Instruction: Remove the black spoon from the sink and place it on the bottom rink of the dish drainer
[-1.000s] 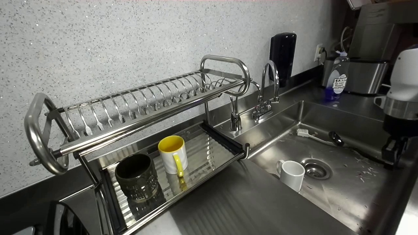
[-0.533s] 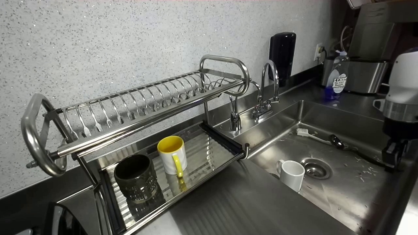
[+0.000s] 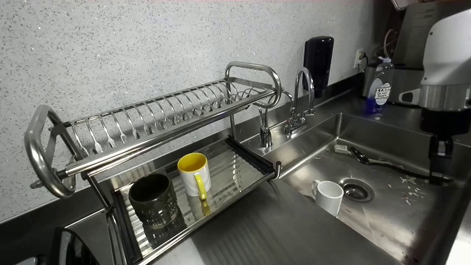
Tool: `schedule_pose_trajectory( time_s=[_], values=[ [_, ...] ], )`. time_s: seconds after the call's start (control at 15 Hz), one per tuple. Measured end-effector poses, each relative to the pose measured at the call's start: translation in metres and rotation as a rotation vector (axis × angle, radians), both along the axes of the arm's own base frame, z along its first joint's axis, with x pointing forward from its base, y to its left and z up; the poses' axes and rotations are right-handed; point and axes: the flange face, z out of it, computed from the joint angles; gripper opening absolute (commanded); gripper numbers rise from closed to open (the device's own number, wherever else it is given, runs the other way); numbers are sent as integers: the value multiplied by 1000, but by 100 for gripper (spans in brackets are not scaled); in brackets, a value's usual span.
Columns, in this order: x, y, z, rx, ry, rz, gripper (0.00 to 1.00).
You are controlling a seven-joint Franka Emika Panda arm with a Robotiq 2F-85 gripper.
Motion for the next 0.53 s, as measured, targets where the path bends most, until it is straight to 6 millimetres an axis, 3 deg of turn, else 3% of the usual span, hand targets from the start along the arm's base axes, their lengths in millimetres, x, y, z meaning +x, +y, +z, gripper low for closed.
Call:
schedule_pose_trajectory(
  time_s=[0.27,0.33,0.53],
  values=[
    [26,46,48,20,7,101,6],
    [34,57,55,27,15,124,24],
    [59,78,53,46,43,163,24]
  ],
)
